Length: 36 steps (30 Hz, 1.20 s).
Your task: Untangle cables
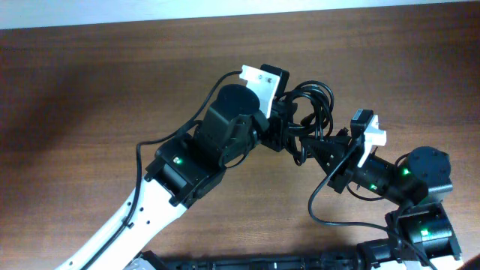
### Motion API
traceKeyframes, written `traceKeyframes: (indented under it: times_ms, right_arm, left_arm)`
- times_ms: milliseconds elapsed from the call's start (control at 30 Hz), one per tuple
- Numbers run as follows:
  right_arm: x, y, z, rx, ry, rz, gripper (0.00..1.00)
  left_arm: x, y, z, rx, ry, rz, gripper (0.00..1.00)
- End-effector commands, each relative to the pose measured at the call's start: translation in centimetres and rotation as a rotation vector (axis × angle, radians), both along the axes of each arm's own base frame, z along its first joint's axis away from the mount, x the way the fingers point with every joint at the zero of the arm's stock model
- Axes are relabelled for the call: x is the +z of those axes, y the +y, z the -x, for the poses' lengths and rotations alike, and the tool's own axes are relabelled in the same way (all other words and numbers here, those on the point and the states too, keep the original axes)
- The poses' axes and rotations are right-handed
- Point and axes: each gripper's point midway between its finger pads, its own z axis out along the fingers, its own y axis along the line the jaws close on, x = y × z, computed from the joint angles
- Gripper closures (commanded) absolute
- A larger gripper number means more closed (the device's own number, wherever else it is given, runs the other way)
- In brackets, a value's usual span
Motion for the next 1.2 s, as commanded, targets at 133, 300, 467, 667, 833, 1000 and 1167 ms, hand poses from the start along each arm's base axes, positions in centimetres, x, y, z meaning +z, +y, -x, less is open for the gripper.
traceKeyframes:
  times_ms: [133, 300, 467, 667, 833, 1000, 1167]
  right_arm:
    - [1.6, 2.2, 4.4, 0.291, -0.205, 0.035, 0.96]
    - [1.5, 2.3, 4.6, 0.305, -0.213, 0.037, 0.96]
    - [1.5, 2.3, 4.5, 0.303, -0.212, 0.037, 0.96]
    - [-0.1, 1.1, 1.9, 0.134, -0.118, 0.069, 0.96]
    - [-2.2, -1.5, -1.4, -0.133, 0.060, 0.063, 0.96]
    - [-3.6, -3.8, -3.1, -0.317, 0.180, 0.040, 0.63]
    - [-4.0, -4.3, -3.4, -0.359, 0.204, 0.038, 0.44]
  left_arm:
    - [1.8, 0.8, -1.0, 0.104, -0.026, 0.043, 1.00]
    - [3.0, 1.4, -2.3, 0.210, -0.018, 0.120, 1.00]
    - [4.3, 2.2, -3.4, 0.291, -0.061, 0.161, 1.00]
    - [5.4, 3.5, -3.9, 0.340, -0.094, 0.180, 1.00]
    - [6.3, 5.5, -4.3, 0.379, -0.106, 0.191, 1.00]
    - [6.3, 5.8, -4.0, 0.380, -0.102, 0.185, 1.00]
    - [6.0, 5.9, -4.0, 0.384, -0.096, 0.174, 1.00]
